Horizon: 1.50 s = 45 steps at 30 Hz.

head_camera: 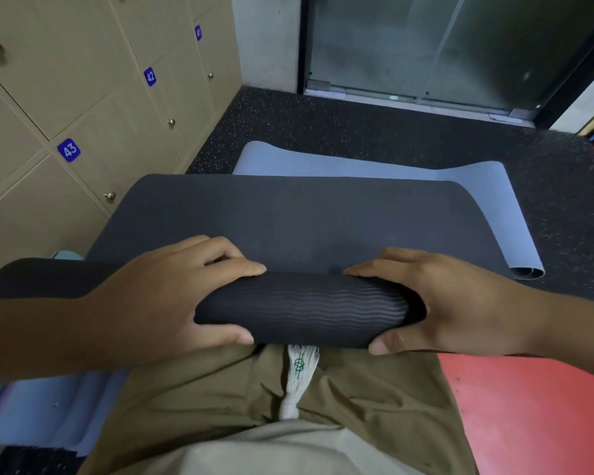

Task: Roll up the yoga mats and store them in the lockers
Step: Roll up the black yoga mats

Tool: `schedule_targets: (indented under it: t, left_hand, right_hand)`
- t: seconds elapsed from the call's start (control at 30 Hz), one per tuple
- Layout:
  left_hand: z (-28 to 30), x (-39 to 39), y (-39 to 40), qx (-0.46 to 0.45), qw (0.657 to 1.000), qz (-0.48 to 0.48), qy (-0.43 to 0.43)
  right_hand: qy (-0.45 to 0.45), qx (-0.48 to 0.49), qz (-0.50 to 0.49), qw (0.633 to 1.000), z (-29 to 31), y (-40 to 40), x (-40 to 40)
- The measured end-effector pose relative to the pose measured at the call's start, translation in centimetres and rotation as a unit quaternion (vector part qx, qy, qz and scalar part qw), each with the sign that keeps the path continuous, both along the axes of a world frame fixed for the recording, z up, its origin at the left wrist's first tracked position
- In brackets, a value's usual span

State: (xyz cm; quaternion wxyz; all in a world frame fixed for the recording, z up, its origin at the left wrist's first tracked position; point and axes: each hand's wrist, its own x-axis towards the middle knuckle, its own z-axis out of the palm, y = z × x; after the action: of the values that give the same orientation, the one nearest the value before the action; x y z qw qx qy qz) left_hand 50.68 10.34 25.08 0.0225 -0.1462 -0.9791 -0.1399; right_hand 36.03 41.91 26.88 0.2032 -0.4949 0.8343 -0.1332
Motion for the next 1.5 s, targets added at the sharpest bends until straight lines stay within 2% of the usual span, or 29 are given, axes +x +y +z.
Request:
schedule_targets:
  t: [0.13, 0.3, 0.43, 0.53, 0.67, 0.77, 0.93, 1.03, 1.13, 1.33, 1.5]
  left_hand:
    - [0.1, -1.6, -1.0, 0.03, 0.997, -0.001, -0.071]
    - [0.1, -3.5, -2.0, 0.087, 0.984, -0.011, -0.155]
    - [0.7, -5.0, -2.4, 0.097, 0.976, -0.021, -0.192]
    - [0.9, -5.0, -2.6, 0.068, 0.983, -0.021, -0.168]
    - [1.3, -3.9, -1.7, 0.026, 0.999, -0.039, -0.011]
    - [1.1, -3.2, -0.7, 0.026, 0.996, -0.06, 0.063]
    - [-0.4, -2.7, -0.2, -0.007, 0.994, -0.053, 0.09]
    - [-1.0, -3.1, -0.1, -0.008, 0.996, -0.025, 0.084]
    - [-1.3, -3.8, -0.4, -0.004, 0.998, -0.011, 0.065]
    - [-1.3, -6.7, -1.2, 0.028, 1.0, 0.008, 0.004]
    - [-1.4, -8.6, -2.3, 0.074, 0.996, 0.011, -0.053]
  right_hand:
    - [0.035, 0.004, 0.008, 0.999, 0.4, -0.2, -0.3]
    - [0.181, -0.062, 0.015, 0.981, -0.5, -0.2, 1.5]
    - [0.224, -0.089, 0.0, 0.971, -2.0, -0.2, 2.2]
    - [0.204, -0.096, 0.004, 0.974, -2.2, -0.2, 1.6]
    - [0.143, -0.086, 0.005, 0.986, -1.9, -0.6, 0.1]
    - [0.082, -0.076, 0.0, 0.994, -1.6, -1.1, -1.4]
    - [-0.032, -0.073, -0.018, 0.997, -1.4, -1.8, -4.2]
    - [-0.051, -0.058, -0.024, 0.997, -1.2, -2.4, -5.3]
    - [0.001, -0.048, -0.022, 0.999, -1.0, -2.6, -5.4]
    - [0.212, -0.1, -0.029, 0.972, -1.2, -2.3, -2.5]
    - [0.251, -0.099, -0.058, 0.961, -3.3, -2.4, -1.9]
